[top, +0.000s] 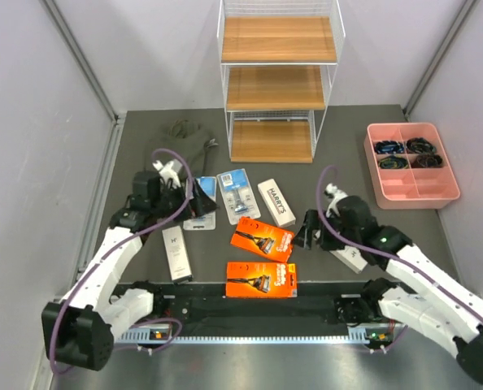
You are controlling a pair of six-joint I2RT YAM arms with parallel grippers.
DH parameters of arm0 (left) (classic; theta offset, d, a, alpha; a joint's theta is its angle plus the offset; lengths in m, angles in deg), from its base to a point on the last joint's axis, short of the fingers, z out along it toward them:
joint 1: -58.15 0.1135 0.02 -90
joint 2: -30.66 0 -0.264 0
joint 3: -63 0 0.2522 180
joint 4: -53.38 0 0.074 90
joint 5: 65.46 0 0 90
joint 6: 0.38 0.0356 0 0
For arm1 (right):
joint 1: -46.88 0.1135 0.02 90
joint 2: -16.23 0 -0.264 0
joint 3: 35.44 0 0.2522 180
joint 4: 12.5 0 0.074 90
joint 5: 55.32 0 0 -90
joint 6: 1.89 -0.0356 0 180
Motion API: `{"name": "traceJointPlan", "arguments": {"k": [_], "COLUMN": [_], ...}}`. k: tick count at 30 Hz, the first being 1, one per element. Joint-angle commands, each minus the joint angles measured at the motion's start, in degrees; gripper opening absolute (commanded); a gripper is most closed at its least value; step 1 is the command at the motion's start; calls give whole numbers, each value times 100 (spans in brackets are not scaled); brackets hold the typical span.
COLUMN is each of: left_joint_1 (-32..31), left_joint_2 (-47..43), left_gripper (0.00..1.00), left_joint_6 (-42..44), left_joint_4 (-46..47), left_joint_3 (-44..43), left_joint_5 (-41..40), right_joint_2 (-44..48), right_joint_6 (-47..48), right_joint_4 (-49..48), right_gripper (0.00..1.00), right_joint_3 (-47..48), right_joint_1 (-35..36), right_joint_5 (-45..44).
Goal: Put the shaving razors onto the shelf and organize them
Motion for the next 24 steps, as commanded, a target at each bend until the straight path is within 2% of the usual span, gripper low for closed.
{"name": "traceJointPlan", "arguments": {"k": [1,3,7,13,17,21,24], "left_joint_1": [-761,-903,-1429,-2362,-2600,-2767,-2794], "left_joint_2": [228,220,351,641,861,1054,1125], "left_gripper": [99,99,99,99,99,99,99], "left_joint_6": [-267,-469,-838,-1524,-1718,-1797,-1850], "left_joint_4": [-458,-529,-599,-135,16,130,174], "left_joint_3": [155,321,638,1104,1210,1192,1192], "left_joint_5": [-1066,-1198,-1531,-1796,-1761,-1700,-1594], "right_joint_2": [-287,-376,-385,-859,-1236,-1921,-2177], "right_joint_6": [-747,-941,-1389,-1575,-1654,-1829,-1909], "right_joint_4": [-262,-253,-830,-1350,-1667,-2097,-2134], "right_gripper": [96,93,87,82,81,70,66], "right_joint_3": [-329,-496,-892,-1244,-1235,-1200,-1060], "right_joint_1": [885,1131,1570,1686,1686,1694,1791], "right_joint_5": [-296,-305,-59,240,398,644,583]}}
